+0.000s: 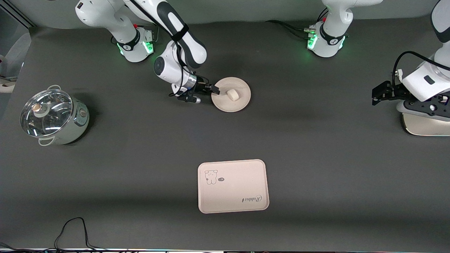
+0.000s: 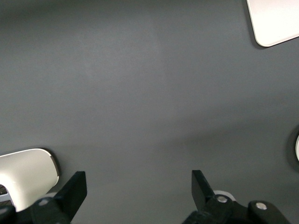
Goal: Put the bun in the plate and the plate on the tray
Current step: 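Close the right gripper on the plate rim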
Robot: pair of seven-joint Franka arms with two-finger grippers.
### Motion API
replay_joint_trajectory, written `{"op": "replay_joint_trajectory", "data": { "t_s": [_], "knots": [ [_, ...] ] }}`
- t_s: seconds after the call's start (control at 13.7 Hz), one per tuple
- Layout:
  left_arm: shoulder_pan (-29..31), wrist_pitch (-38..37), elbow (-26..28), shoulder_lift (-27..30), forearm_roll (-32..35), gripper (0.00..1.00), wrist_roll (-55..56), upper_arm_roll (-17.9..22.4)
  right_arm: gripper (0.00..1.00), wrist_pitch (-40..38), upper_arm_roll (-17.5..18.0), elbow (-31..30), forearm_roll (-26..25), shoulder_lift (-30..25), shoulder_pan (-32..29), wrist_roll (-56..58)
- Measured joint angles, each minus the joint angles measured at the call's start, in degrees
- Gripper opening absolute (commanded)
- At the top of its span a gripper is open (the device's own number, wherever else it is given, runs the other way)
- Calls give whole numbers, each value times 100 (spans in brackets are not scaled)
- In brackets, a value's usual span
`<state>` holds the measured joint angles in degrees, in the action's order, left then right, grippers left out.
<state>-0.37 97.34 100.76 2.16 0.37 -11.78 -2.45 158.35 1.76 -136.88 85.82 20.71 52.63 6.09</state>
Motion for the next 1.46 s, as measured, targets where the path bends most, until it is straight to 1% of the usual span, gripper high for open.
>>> {"op": "replay_joint_trajectory", "data": {
  "t_s": [0.15,0.22,0.44,0.51,0.59,0.88,1.24,1.32,1.46],
  "knots": [
    [5,4,3,-6,-1,100,2,5,73,134,1,47,44,59,60,0],
    [7,-2,0,-8,-1,100,9,7,64,151,0,56,46,69,79,0],
    [13,-119,-4,-24,0,100,32,11,30,282,2,139,63,138,161,0],
    [18,-118,-7,-51,2,100,33,13,16,331,3,178,65,173,193,0],
    [36,-114,-13,-81,8,100,49,23,0,361,3,220,69,215,229,0],
    [436,-112,-79,-126,-7,100,36,124,0,395,7,323,82,266,287,0],
    [453,-112,-130,-127,-20,100,41,103,0,411,-62,358,72,264,285,41],
    [453,-117,-160,-127,-24,100,43,102,0,376,-100,376,23,250,284,65],
    [453,-225,-336,-128,-26,100,67,101,0,40,-348,421,-328,221,278,68]
  ]
}}
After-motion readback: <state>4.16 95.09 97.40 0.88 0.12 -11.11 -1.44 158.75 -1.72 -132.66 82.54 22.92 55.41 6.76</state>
